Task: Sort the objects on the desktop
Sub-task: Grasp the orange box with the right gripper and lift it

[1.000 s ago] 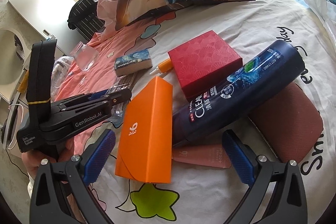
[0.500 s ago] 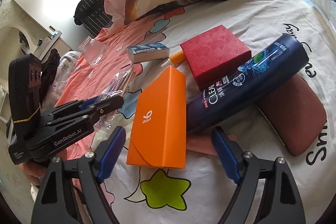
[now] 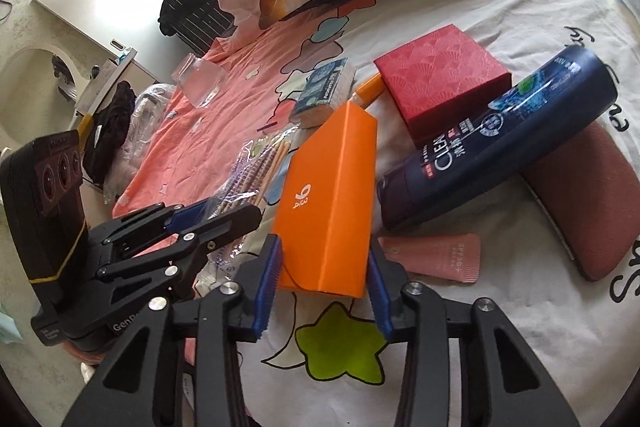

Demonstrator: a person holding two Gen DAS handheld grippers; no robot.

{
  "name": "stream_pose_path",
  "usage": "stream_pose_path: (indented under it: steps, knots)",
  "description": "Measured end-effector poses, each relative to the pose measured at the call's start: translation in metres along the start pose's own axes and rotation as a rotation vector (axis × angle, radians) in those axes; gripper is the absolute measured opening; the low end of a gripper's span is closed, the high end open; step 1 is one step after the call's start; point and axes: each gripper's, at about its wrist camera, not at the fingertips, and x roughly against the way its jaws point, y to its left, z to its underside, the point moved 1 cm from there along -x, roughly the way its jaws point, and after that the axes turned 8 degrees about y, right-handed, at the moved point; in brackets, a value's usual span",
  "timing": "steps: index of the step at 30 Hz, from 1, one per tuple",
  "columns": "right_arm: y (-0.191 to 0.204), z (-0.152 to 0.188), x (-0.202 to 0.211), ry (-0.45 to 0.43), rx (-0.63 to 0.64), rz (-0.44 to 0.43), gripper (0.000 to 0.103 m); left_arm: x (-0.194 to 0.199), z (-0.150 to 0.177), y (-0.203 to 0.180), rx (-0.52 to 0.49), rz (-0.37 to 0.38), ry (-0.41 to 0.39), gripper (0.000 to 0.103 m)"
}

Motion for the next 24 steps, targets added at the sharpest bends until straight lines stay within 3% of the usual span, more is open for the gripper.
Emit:
stream_pose_path:
  steps: [3,7,15,24]
  knots:
    - [0.001,0.002,-0.004,0.022,-0.015,-0.069,0.028,0.001,0.002,0.003,0.01,0.004,0.004,0.024]
    - [0.008,0.005,-0.002,-0.002,-0.006,-0.068,0.025,0.003,0.005,0.001,0.006,0.005,0.004,0.024]
    - [0.033,0.013,0.022,-0.127,0.084,0.122,0.022,0.014,0.006,-0.006,-0.007,0.007,-0.016,0.024]
    - [0.044,0.022,0.037,-0.189,0.14,0.271,0.022,0.025,0.01,-0.02,-0.032,0.001,-0.029,0.024]
